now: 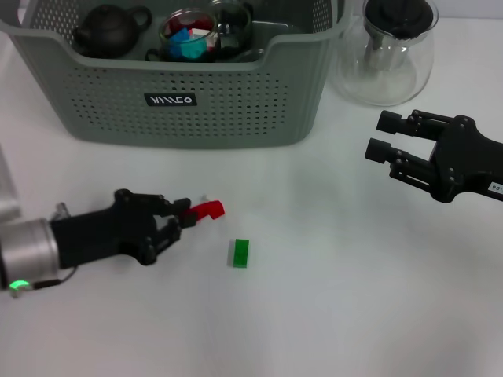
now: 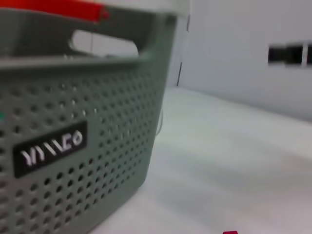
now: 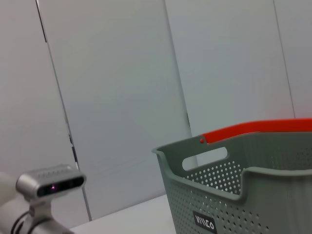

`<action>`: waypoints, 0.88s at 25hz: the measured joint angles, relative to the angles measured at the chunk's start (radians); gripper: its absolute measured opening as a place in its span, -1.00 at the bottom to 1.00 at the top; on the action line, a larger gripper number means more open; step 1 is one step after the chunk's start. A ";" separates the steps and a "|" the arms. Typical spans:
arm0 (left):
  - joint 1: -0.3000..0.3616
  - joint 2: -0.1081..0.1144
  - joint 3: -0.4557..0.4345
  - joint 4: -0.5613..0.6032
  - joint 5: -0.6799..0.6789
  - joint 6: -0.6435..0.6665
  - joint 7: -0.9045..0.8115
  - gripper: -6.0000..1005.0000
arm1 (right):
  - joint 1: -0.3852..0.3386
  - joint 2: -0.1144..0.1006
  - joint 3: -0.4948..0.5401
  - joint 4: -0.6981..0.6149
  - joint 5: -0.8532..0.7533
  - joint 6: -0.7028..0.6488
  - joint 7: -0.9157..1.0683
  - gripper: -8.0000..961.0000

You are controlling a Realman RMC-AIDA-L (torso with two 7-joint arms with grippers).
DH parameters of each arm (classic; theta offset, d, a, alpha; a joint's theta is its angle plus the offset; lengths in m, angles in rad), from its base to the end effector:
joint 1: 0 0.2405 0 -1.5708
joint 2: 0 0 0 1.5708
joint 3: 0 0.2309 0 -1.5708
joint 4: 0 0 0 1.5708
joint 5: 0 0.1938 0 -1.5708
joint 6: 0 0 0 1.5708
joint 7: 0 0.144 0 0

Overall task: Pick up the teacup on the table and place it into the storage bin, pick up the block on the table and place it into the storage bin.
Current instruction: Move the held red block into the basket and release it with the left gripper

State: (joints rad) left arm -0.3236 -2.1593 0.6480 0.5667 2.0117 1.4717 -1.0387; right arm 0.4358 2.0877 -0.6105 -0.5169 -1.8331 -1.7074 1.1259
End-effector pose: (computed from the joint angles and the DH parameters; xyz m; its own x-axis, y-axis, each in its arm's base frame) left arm -0.2861 0.2432 -0.0285 0.8089 0.3107 0.4992 0.4812 -0.8377 -0.2583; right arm 0.2394 0.2701 0.0123 0.6744 -0.2007 -0.7105 -0.4214 -0.8948 -0.1472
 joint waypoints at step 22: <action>-0.389 0.209 -0.201 0.271 -0.088 0.184 -0.907 -0.60 | 0.010 0.005 -0.004 0.000 -0.002 0.000 0.000 0.06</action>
State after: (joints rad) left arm -0.7128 -1.9502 0.4465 0.8379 1.9234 1.6557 -1.9461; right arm 0.4463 2.0924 -0.6144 -0.5169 -1.8355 -1.7078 1.1260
